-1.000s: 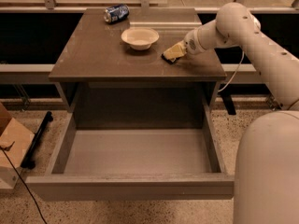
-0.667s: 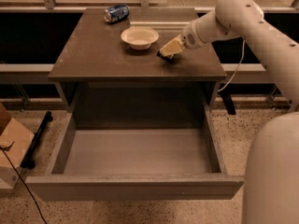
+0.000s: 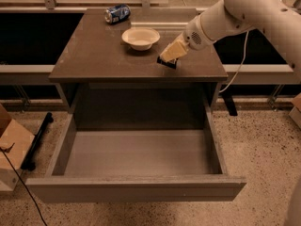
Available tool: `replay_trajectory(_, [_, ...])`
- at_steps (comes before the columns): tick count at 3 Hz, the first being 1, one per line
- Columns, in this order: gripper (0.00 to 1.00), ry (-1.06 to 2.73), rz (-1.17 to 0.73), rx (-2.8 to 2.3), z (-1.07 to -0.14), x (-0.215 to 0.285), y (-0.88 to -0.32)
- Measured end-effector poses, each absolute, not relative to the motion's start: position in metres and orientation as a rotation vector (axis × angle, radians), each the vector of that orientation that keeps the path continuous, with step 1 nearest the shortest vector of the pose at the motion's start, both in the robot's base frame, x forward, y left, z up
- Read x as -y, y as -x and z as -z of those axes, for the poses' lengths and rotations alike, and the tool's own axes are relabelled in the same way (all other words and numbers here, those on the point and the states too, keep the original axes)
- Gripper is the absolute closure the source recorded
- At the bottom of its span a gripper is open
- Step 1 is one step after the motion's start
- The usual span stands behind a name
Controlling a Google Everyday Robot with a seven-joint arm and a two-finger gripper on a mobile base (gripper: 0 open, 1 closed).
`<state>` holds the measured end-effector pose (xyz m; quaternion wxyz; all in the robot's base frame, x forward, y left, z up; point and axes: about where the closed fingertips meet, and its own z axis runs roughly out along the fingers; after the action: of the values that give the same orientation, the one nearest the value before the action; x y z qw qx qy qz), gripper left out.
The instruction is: Place rxbar chocolate into top drawer
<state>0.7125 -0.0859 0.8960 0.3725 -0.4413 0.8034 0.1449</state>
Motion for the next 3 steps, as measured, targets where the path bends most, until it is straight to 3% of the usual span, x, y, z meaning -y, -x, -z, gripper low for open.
replay_trajectory(3, [1.0,1.283,-0.353,-2.161,-0.823,0.095,-0.574])
